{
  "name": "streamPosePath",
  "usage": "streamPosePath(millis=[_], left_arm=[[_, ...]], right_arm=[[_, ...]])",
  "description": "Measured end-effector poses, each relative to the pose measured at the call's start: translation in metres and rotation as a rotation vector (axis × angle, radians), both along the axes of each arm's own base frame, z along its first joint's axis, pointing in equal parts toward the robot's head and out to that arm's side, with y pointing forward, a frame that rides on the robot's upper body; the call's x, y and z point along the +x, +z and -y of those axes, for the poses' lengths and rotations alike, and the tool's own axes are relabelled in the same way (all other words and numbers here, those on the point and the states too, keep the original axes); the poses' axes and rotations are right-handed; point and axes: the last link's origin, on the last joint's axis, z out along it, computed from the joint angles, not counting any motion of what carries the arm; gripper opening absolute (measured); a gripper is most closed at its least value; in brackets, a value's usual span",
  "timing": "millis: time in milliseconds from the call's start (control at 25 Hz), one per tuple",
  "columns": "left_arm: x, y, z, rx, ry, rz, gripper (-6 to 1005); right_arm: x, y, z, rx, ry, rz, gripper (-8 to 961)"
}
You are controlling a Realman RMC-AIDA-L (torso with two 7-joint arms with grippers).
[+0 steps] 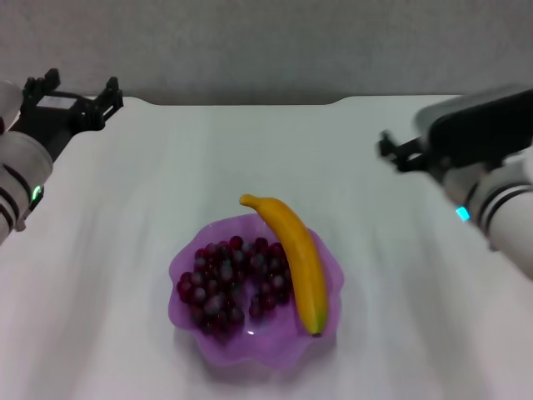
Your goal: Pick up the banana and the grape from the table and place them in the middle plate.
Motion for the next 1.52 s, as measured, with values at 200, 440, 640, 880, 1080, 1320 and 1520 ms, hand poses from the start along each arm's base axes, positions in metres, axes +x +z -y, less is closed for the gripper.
streamPosePath(millis=[200, 440, 640, 880, 1080, 1320, 1520], left_arm=[[0.006, -0.001, -0.004, -0.003, -0.013, 0.004, 878], [0.010, 0.000, -0.006, 0.000, -0.023, 0.007, 878], [0.009, -0.002, -0.007, -0.005, -0.019, 0.005, 878], [0.005, -0.003, -0.005, -0.006, -0.009, 0.003, 879], [0.004, -0.003, -0.005, -0.007, -0.006, 0.002, 879], [0.001, -0.004, -0.004, -0.009, -0.001, -0.005, 879], [-0.001, -0.004, -0.003, -0.009, 0.003, -0.009, 879]], right_arm=[[0.017, 0.022, -0.014, 0.066, -0.042, -0.066, 807], [0.049, 0.050, -0.022, 0.182, -0.080, -0.163, 806], [0.053, 0.045, -0.016, 0.334, 0.022, -0.138, 805], [0.046, 0.050, -0.016, 0.270, 0.184, -0.365, 804], [0.048, 0.046, -0.008, 0.190, 0.299, -0.393, 804], [0.063, 0.056, -0.007, 0.231, 0.173, -0.328, 804], [0.070, 0.078, 0.005, 0.318, 0.135, -0.356, 804]])
